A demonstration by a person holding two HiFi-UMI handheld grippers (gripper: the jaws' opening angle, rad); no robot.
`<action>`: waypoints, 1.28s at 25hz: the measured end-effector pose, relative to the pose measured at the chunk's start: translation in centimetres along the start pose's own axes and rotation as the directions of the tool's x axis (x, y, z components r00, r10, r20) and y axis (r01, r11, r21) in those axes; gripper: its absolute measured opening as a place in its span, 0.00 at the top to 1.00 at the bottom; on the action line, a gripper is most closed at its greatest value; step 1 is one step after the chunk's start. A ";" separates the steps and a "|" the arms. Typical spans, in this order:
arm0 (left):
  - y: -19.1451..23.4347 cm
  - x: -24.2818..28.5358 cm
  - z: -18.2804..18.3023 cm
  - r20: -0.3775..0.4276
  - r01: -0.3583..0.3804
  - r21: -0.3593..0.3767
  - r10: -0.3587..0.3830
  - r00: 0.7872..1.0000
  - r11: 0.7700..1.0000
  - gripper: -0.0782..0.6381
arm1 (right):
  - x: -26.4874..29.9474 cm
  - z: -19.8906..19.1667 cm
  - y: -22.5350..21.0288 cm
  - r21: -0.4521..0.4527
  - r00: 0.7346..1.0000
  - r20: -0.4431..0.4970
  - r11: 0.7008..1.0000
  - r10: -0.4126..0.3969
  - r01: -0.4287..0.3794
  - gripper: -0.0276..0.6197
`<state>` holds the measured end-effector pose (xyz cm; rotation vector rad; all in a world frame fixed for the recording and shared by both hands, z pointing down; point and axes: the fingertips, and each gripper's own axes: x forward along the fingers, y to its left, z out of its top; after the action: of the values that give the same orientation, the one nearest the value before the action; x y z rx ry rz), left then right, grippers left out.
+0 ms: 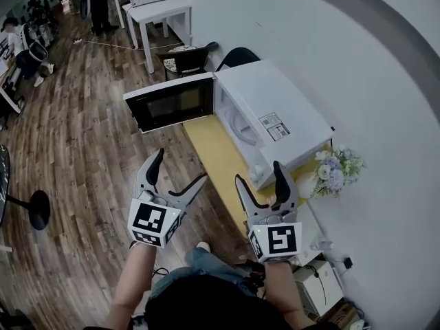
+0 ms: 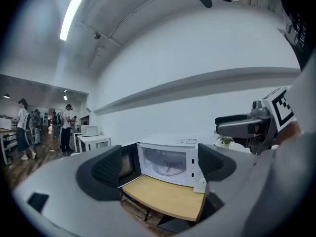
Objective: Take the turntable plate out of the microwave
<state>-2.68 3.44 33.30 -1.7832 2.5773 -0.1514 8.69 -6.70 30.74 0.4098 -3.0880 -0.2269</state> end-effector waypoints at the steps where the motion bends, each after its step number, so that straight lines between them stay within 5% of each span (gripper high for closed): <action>1: 0.1 0.8 -0.1 -0.004 0.013 -0.003 -0.014 1.000 1.000 0.21 | 0.0 0.2 -0.5 -0.005 1.000 0.000 1.000 -0.018 0.018 0.37; 11: 0.9 6.8 0.2 0.005 0.120 -0.015 -0.120 0.993 0.993 0.21 | -0.7 0.1 -4.3 -0.033 0.981 -0.016 0.980 -0.196 0.195 0.41; 18: 1.3 10.7 -0.3 0.010 0.250 -0.006 -0.250 0.968 0.968 0.21 | 0.2 -0.4 -5.0 -0.050 0.949 -0.036 0.949 -0.314 0.312 0.41; 26: 5.0 15.6 -1.7 -0.008 0.413 -0.014 -0.413 0.911 0.911 0.21 | 5.0 -0.7 -3.7 -0.062 0.891 -0.071 0.893 -0.449 0.445 0.41; 32: 6.6 18.3 -3.4 -0.060 0.574 0.006 -0.572 0.818 0.819 0.22 | 9.9 -0.7 -2.1 -0.030 0.841 -0.087 0.845 -0.534 0.533 0.41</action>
<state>-15.53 -11.11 37.06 -2.5199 1.9577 -0.2309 -0.32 -11.39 31.15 1.2426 -2.8024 -0.2107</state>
